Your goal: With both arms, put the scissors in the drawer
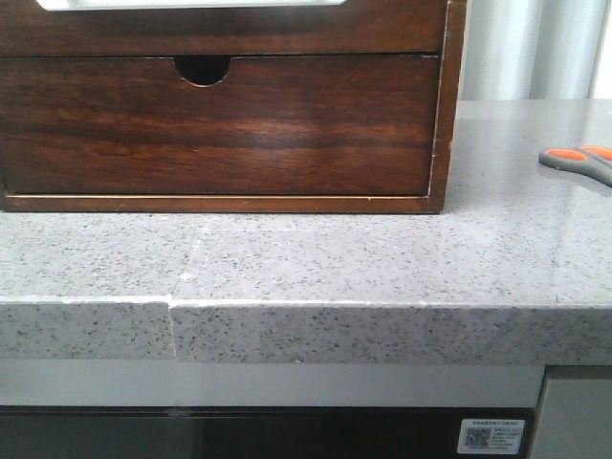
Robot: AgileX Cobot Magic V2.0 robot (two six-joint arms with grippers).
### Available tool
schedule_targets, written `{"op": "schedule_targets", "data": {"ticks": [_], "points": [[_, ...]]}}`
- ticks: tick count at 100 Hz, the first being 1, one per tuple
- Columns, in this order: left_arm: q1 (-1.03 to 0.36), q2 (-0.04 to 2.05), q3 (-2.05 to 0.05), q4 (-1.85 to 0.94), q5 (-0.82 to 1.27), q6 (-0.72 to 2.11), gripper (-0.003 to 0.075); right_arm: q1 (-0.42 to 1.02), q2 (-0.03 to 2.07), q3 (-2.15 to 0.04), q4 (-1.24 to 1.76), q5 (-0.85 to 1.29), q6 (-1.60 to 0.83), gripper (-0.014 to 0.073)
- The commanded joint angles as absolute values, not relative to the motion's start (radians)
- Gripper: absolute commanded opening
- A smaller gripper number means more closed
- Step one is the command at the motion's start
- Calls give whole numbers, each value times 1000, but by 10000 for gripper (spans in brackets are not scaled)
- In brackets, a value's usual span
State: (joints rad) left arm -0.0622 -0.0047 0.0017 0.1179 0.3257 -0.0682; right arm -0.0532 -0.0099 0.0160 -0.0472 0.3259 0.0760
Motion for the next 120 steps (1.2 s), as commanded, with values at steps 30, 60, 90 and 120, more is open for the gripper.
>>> {"op": "schedule_targets", "data": {"ticks": [30, 60, 90, 120], "points": [[-70, -37, 26, 162, 173, -75, -19, -58, -30, 26, -58, 301, 66, -61], [-70, -37, 26, 159, 135, -75, -19, -58, -30, 26, -191, 138, 66, -61], [-70, -37, 26, 159, 96, -75, -19, -58, -30, 26, -185, 39, 66, -61], [-70, -37, 24, 156, 21, -77, -19, -58, -30, 24, -63, 0, 68, -60]]}}
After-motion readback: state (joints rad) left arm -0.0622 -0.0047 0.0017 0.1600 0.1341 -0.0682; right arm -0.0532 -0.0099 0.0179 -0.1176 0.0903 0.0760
